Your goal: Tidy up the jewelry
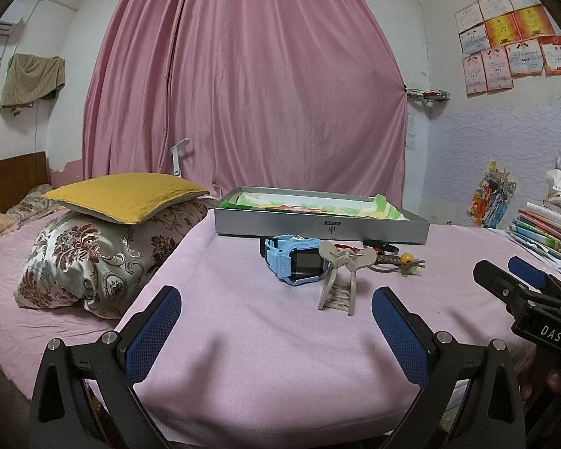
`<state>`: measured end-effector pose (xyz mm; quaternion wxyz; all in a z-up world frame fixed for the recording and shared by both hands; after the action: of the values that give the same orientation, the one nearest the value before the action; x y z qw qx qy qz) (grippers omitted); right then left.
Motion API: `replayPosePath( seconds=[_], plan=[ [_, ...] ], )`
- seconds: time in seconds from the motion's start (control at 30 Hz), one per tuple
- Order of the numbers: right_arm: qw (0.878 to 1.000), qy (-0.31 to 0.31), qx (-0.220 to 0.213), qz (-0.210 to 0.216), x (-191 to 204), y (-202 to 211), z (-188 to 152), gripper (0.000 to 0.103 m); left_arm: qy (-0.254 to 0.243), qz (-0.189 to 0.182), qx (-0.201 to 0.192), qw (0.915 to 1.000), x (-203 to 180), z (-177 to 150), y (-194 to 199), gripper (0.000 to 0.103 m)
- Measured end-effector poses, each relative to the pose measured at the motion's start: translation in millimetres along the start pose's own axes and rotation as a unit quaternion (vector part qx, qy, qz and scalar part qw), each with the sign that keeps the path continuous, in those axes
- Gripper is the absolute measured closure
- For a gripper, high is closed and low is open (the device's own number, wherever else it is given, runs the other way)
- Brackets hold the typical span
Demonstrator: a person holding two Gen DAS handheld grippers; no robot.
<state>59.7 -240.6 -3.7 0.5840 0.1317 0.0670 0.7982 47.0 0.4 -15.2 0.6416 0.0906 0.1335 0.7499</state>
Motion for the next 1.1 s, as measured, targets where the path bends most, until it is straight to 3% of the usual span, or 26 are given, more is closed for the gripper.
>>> replayPosePath(
  seconds=[1.1],
  plan=[
    [1.000,0.000,0.001,0.000,1.1,-1.7,0.2,0.001,-0.001,0.000,0.003,1.0000,1.8,-5.7,-5.1,0.001]
  ],
)
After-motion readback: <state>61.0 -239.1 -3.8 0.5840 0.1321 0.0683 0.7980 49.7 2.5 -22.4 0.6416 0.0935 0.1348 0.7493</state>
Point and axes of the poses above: each gripper's, at about its wrist camera, not at the fingertips, and y roughly against the way its jaws point, x to its left, z to its top, the point moved 5 cm from there along -y, roughly the way its jaws point, and after that the axes turned 8 degrees about z, right-handed, at the moved point
